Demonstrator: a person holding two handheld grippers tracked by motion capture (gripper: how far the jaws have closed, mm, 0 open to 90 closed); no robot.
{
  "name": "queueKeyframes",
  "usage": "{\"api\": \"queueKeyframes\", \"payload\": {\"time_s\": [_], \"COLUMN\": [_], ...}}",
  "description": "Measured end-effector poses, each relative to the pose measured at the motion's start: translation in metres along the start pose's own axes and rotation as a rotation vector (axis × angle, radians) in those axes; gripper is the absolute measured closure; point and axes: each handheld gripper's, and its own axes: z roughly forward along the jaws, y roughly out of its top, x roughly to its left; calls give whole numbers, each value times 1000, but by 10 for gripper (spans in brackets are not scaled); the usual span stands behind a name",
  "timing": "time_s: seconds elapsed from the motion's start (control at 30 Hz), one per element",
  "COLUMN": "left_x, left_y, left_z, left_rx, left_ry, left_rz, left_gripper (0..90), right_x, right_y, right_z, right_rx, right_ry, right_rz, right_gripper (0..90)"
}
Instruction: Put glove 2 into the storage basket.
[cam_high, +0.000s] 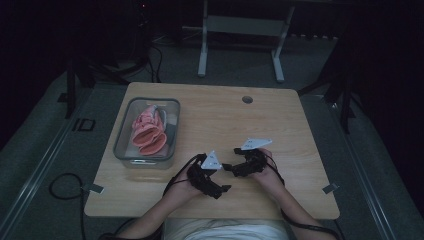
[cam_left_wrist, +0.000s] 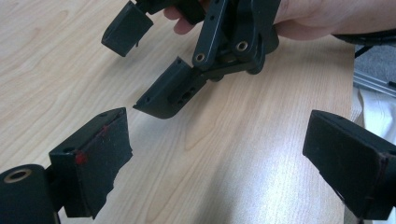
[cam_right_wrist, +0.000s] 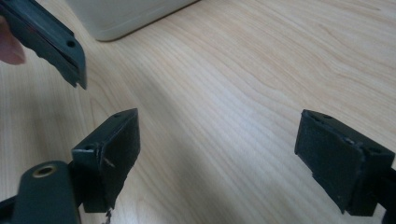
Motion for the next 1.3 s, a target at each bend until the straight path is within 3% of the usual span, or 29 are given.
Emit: {"api": "queueKeyframes", "payload": {"time_s": [0.33,0.63,0.87,1.3], "left_x": [-8,-10,-14,-15], "left_y": [-9,-14,-20,-23], "left_z": [10,16,22,25], "left_rx": [-20,-19,-25,-25], "left_ry": [-51,-48,-43,-59], "left_rz": [38,49,85,80], "left_gripper": [73,73,73,73], "right_x": [1,-4,-4,-5], "right_y": [-17,-32,-37,-41], "right_z": [-11,-23,-26,-31], "right_rx": [3,0,-18,-43], "right_ry": [-8,-41,-70,-93], "right_rz": [-24,-33,-59,-59], "right_gripper": [139,137,137,137]}}
